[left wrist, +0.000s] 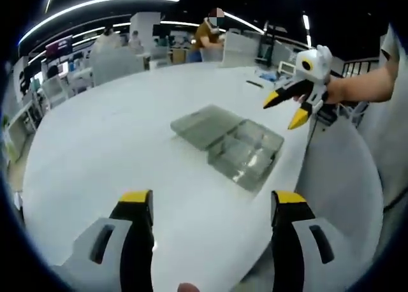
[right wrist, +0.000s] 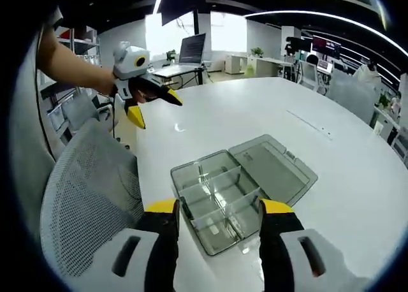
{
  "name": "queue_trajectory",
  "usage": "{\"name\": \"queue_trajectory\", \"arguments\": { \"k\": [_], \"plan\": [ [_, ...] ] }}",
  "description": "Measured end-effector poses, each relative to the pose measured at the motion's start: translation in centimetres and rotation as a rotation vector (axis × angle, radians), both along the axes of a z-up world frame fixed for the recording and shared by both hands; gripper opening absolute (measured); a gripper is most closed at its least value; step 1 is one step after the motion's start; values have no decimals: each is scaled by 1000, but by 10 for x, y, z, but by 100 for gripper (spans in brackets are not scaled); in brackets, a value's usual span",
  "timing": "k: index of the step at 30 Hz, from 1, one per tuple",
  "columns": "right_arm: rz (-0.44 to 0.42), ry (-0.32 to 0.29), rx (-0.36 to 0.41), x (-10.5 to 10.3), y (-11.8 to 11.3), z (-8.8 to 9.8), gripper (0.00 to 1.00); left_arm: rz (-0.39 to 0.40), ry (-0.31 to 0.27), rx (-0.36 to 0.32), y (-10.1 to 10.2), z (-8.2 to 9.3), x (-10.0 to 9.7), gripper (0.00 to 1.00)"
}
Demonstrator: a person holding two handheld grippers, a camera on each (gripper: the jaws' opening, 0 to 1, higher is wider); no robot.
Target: Insert the divider into the dual guide fixture by aligning both edges with the guide slots and pushing it downward to the bottom, including one-sided entry, uneven engagement, binding, and posture correction.
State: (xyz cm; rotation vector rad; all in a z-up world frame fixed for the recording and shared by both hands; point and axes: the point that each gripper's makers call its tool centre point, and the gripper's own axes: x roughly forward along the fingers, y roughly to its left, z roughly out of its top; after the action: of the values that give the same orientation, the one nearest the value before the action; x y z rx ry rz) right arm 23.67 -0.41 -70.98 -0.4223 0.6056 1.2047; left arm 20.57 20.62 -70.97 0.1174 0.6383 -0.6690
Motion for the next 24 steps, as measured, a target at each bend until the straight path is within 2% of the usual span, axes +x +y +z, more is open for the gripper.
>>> {"name": "queue_trajectory", "arguments": {
  "k": [5, 15, 24],
  "plan": [
    [-3, 14, -1, -2, 0, -5, 49, -29, 7, 29, 11, -7, 6, 73],
    [-3, 17, 2, -2, 7, -6, 52, -87, 4, 55, 18, -10, 16, 72],
    [2, 18, -4, -3, 10, -6, 53, -167, 25, 147, 41, -29, 11, 70]
  ]
}}
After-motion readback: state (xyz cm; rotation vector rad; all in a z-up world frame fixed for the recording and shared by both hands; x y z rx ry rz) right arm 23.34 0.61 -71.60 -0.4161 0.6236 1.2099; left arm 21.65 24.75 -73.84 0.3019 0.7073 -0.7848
